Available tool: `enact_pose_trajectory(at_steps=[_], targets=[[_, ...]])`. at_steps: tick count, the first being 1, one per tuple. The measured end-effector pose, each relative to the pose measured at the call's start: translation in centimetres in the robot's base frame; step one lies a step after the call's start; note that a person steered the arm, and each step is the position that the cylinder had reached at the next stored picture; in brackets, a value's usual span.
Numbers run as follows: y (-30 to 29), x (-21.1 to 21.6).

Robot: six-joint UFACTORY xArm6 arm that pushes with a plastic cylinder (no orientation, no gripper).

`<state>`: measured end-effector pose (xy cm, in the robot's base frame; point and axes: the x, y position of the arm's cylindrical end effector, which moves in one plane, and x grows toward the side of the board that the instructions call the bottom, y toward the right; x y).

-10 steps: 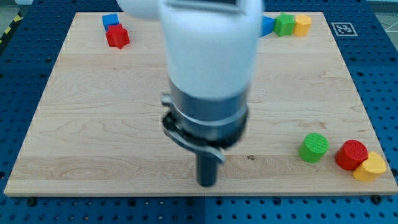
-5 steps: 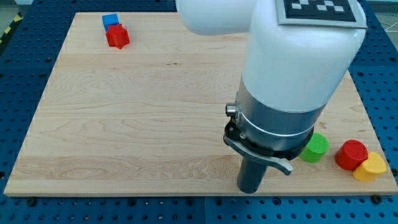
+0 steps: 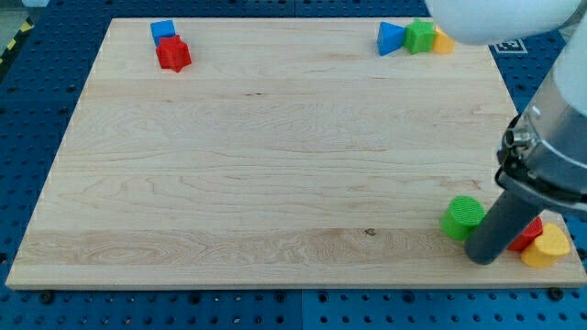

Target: Push the green circle slightly up and left

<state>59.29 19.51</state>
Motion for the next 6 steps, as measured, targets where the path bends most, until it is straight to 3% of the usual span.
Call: enact_pose_trajectory(at_steps=[2,3,6], targets=[[1.0,-8.5],[1.0,-10.1],[0.1,-6.0]])
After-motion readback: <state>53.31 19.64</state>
